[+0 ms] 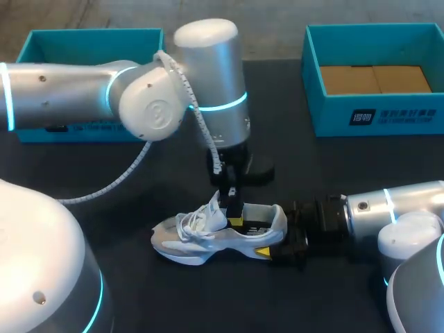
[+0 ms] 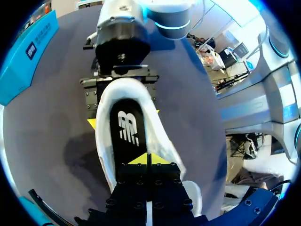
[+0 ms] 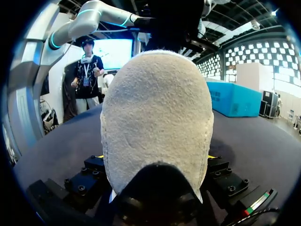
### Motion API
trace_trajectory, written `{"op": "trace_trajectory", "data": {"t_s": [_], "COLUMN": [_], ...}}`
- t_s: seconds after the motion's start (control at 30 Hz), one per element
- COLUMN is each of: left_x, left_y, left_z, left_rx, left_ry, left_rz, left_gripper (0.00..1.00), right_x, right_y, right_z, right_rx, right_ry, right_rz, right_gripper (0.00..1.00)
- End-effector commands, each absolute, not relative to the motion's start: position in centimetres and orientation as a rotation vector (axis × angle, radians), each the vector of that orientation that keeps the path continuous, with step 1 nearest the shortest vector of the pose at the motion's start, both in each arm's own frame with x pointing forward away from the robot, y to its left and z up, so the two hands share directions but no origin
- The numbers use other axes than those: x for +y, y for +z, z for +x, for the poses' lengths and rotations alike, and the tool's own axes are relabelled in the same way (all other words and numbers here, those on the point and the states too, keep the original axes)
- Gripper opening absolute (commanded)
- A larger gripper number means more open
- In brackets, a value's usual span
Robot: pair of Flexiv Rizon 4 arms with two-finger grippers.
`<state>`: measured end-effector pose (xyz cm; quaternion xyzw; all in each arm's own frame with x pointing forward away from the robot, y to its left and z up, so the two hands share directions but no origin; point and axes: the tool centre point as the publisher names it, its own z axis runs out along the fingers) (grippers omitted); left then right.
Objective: Take the shoe out of the shoebox, open the shoe tongue, remove and reinsert the insole, then place the shoe into the shoebox
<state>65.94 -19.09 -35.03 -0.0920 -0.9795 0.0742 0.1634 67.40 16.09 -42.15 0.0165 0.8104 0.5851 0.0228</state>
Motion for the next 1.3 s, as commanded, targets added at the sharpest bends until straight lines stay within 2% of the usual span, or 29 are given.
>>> {"op": "trace_trajectory", "data": {"t_s": [0.03, 0.63, 1.27, 1.3], "left_x": [-20.4, -16.0, -17.3, -17.4], "left_y": [-36.9, -39.6, -40.7, -40.6], "left_z": [66.2, 63.3, 63.4, 63.4], "left_rx": [-2.778, -2.838, -2.95, -2.96], "left_ry": [0.095, 0.068, 0.079, 0.079], "left_rz": [-0.267, -0.247, -0.279, -0.285], "left_gripper": [0.0, 0.0, 0.0, 0.07], "right_x": [16.2, 16.2, 16.2, 16.2], "right_y": [-42.1, -42.1, -42.1, -42.1], "right_z": [67.3, 67.3, 67.3, 67.3], "right_rx": [2.512, 2.512, 2.512, 2.512], "right_ry": [1.808, 1.808, 1.808, 1.808], "right_rz": [0.052, 0.052, 0.052, 0.052], "right_gripper": [0.0, 0.0, 0.0, 0.0]}}
